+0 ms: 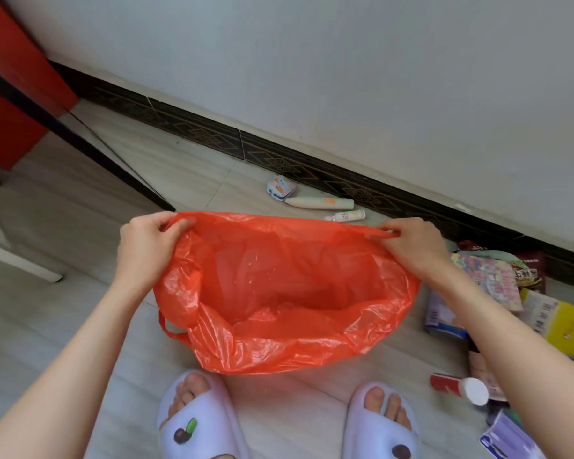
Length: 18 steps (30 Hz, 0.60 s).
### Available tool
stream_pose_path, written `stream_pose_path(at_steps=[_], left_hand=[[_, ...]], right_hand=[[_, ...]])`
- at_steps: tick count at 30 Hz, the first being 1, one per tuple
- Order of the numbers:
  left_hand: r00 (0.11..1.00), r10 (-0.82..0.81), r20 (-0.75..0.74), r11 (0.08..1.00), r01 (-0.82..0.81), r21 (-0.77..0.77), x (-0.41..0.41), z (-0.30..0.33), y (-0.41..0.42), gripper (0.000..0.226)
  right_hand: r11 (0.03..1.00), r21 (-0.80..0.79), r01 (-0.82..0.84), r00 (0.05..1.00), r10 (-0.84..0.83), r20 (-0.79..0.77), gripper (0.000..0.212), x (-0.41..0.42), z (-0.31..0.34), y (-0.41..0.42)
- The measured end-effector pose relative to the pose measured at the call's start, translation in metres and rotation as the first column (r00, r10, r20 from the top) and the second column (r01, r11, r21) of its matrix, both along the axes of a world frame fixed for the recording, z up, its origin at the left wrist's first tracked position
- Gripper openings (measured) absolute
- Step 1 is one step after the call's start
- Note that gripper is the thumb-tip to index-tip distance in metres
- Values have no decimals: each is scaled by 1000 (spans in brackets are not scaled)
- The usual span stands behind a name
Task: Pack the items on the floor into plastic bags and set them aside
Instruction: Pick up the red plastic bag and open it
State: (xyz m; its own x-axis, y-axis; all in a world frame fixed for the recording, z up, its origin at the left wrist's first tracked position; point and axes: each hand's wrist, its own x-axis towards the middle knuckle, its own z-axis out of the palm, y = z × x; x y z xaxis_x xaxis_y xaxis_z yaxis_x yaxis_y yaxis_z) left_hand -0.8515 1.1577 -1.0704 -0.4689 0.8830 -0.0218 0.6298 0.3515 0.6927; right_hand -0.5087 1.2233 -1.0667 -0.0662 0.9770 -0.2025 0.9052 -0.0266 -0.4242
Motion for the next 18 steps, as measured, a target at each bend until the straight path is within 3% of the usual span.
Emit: stream_pose_path(at_steps=[3, 5, 8, 11, 15, 18], left_hand=[[996, -9, -94, 1000, 7, -22, 3, 1, 3, 30], [990, -49, -129, 999, 50, 5, 10, 3, 3, 33], [985, -86, -149, 993, 97, 67, 24, 10, -9, 55], [993, -73, -97, 995, 80, 66, 38, 7, -27, 72], [987, -145, -75, 987, 150, 58, 48, -10, -40, 69], [979, -177, -104, 975, 188, 115, 50, -16, -38, 59]], right_hand=[[999, -41, 24, 999, -25, -25, 17, 0, 2, 1], [997, -60, 48, 995, -52, -84, 28, 0, 2, -2], [995, -66, 81, 968, -94, -233, 48, 1, 3, -10], [994, -2, 109, 956, -106, -275, 52, 1, 0, -22], [995, 78, 57, 988, -45, -147, 71, -6, -4, -43], [965, 228, -131, 990, 112, 91, 82, -15, -10, -60]])
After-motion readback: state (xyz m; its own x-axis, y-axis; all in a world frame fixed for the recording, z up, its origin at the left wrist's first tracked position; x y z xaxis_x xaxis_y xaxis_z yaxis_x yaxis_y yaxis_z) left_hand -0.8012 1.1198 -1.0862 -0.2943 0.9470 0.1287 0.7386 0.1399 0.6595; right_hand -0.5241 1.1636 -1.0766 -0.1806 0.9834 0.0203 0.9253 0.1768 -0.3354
